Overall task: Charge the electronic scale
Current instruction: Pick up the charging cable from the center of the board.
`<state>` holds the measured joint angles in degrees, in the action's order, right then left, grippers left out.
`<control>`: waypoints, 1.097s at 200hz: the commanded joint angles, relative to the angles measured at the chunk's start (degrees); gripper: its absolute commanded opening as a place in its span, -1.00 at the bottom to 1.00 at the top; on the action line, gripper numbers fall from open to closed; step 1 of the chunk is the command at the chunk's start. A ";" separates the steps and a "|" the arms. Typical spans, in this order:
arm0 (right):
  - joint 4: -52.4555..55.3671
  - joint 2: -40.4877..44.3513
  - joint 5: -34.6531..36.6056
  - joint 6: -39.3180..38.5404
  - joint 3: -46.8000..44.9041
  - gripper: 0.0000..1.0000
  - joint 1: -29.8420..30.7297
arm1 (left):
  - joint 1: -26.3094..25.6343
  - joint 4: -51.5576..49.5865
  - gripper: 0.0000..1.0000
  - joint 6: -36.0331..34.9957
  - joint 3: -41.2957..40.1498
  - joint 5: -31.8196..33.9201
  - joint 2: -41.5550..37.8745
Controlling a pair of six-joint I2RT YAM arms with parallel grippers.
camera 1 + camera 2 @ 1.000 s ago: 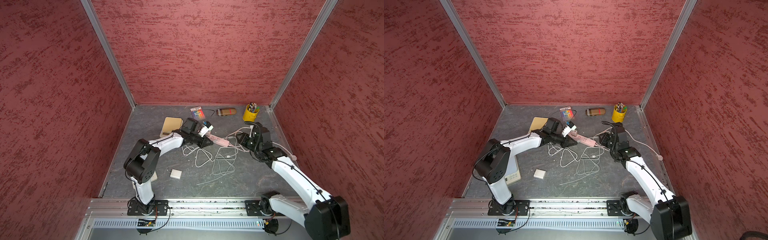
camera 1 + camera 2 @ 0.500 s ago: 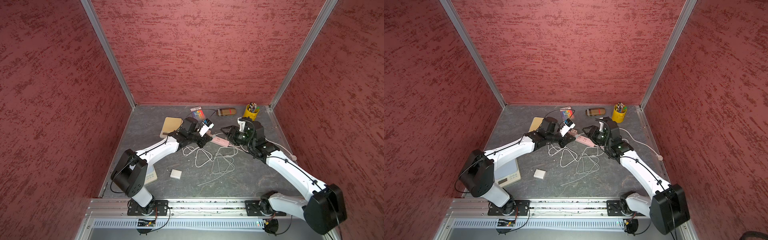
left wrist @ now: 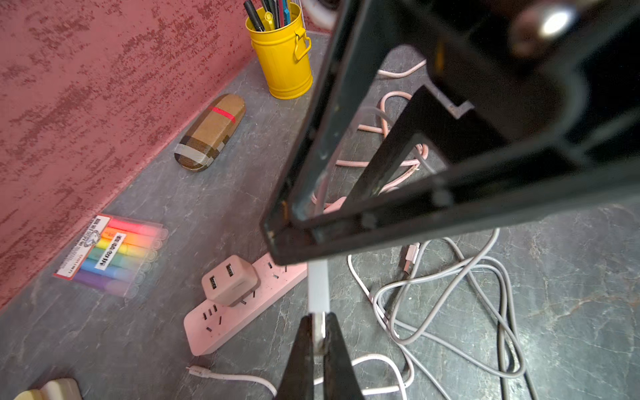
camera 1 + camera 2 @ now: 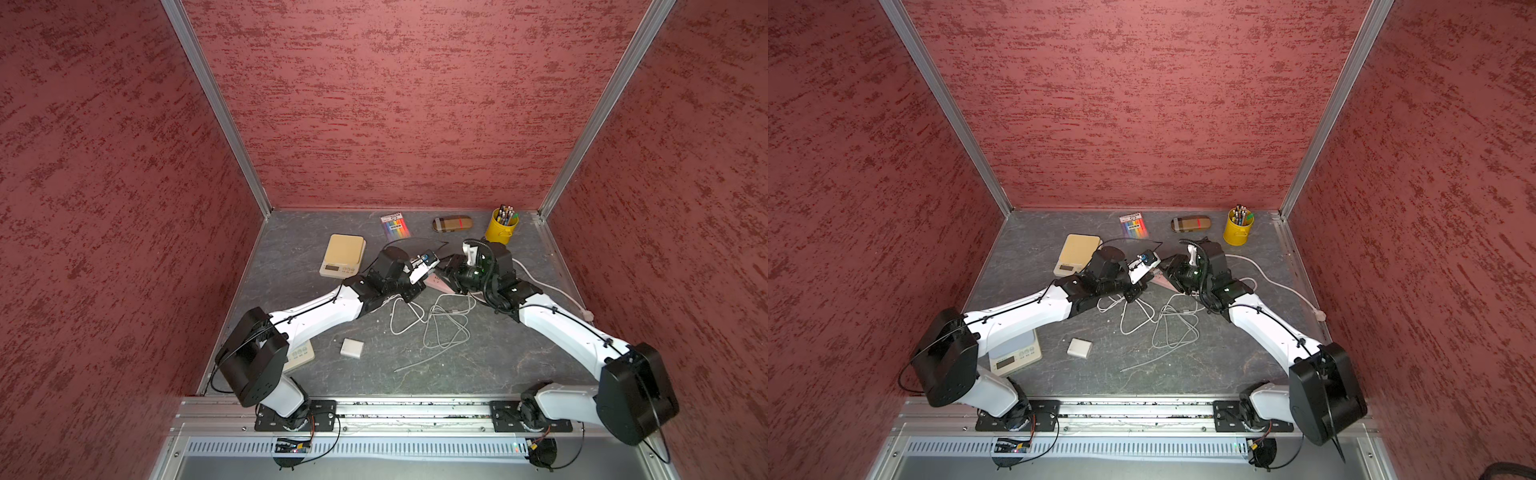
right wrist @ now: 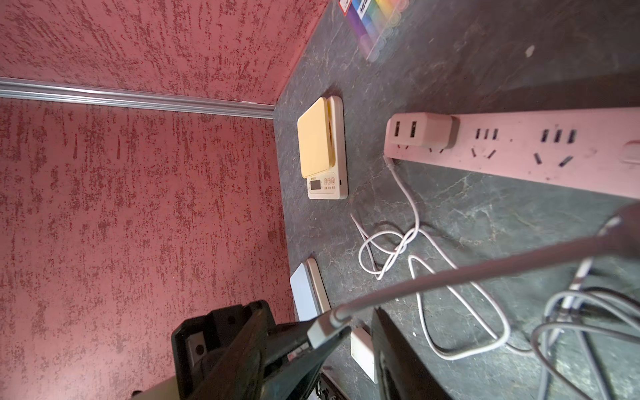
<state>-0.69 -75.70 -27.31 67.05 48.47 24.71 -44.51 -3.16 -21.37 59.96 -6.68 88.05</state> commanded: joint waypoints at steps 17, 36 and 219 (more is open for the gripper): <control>-4.31 -2.05 -1.68 2.34 0.06 -0.11 0.43 | -2.04 3.11 -1.00 -4.47 -0.69 4.30 -1.26; -5.37 -2.52 -1.50 2.26 -0.19 -0.46 0.39 | -3.06 3.16 -1.00 -6.25 -0.92 5.78 -1.05; -19.45 1.95 3.38 -57.26 -2.40 -1.00 0.43 | 20.86 0.06 0.02 31.73 1.33 -35.34 2.96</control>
<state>-19.33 -74.00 -28.80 27.53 42.78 24.93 -25.08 -0.01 5.02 58.04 -40.93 87.22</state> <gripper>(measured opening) 0.092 0.520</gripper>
